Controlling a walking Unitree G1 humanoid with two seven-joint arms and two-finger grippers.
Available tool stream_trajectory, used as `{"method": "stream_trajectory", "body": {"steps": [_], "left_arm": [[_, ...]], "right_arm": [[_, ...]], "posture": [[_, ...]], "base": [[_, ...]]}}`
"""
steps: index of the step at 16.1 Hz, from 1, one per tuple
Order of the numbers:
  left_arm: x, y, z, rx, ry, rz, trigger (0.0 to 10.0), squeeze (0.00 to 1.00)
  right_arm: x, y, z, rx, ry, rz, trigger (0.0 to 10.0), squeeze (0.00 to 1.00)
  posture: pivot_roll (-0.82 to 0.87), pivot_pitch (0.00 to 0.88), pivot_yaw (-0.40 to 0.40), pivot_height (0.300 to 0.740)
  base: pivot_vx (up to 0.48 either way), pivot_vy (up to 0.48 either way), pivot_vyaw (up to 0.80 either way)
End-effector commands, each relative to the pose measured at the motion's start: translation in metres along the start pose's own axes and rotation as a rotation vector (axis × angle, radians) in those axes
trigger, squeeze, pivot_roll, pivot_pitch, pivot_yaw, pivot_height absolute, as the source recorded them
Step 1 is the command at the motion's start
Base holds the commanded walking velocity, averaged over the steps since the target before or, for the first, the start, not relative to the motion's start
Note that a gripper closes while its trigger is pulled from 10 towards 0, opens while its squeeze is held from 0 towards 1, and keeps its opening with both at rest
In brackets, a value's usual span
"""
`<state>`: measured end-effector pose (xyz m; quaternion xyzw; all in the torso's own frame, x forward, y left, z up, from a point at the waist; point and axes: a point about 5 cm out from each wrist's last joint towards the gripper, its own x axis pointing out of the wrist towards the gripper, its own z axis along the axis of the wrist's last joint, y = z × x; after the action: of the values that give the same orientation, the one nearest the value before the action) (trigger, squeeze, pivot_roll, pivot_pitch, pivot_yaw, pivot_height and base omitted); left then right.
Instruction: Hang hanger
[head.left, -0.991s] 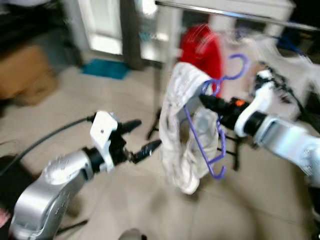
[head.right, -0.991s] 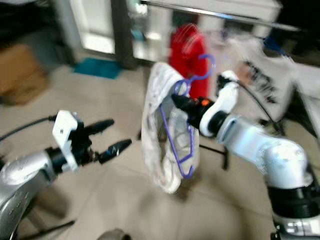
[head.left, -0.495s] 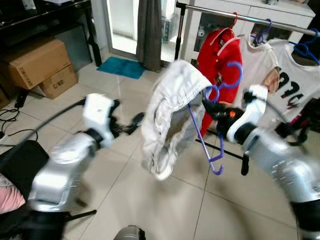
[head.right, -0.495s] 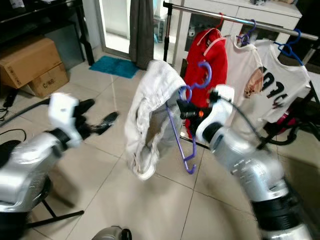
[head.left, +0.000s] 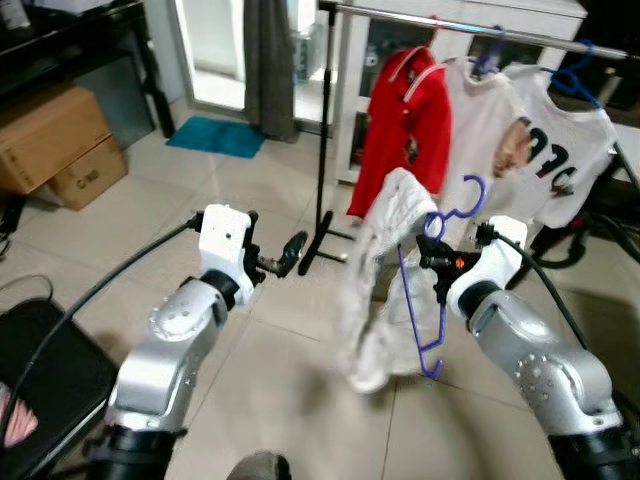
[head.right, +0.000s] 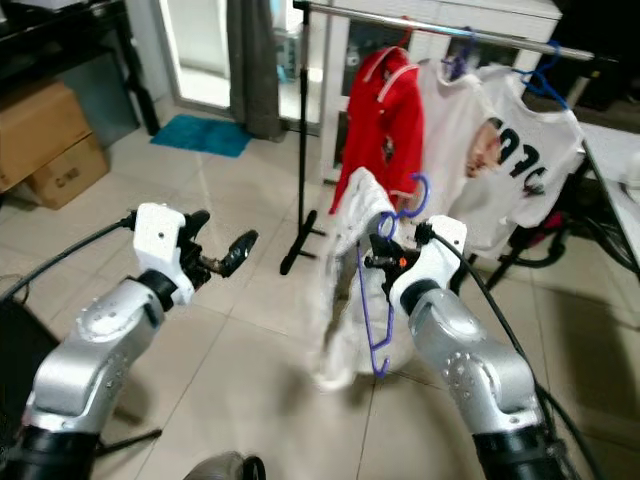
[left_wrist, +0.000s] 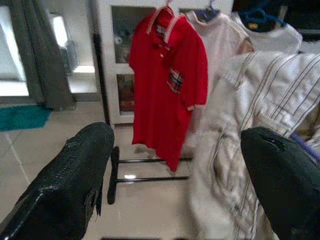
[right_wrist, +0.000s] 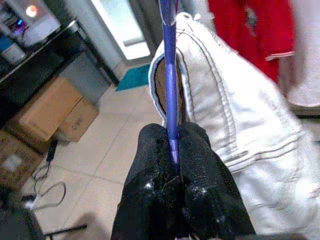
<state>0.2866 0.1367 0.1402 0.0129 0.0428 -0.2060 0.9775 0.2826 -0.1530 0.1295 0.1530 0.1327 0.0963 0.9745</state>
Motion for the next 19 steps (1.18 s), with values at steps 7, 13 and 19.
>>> {"method": "stream_trajectory", "body": {"steps": [7,13,19], "left_arm": [[0.012,0.004,0.006,0.106,0.004,0.003,10.0,0.00],[0.020,-0.011,-0.002,0.171,0.049,-0.228,10.0,1.00],[0.045,0.002,-0.026,0.359,0.111,-0.132,10.0,0.00]], "right_arm": [[0.002,0.009,0.022,-0.040,-0.095,0.051,10.0,0.00],[0.006,0.020,0.037,-0.002,-0.094,0.167,10.0,0.00],[0.006,0.043,0.068,0.197,-0.173,0.348,10.0,0.00]], "posture": [[-0.02,0.000,0.014,0.740],[-0.02,0.000,-0.003,0.740],[-0.05,0.000,0.015,0.740]], "base": [[0.000,-0.095,-0.10],[0.000,0.000,0.00],[0.000,0.000,0.00]]}}
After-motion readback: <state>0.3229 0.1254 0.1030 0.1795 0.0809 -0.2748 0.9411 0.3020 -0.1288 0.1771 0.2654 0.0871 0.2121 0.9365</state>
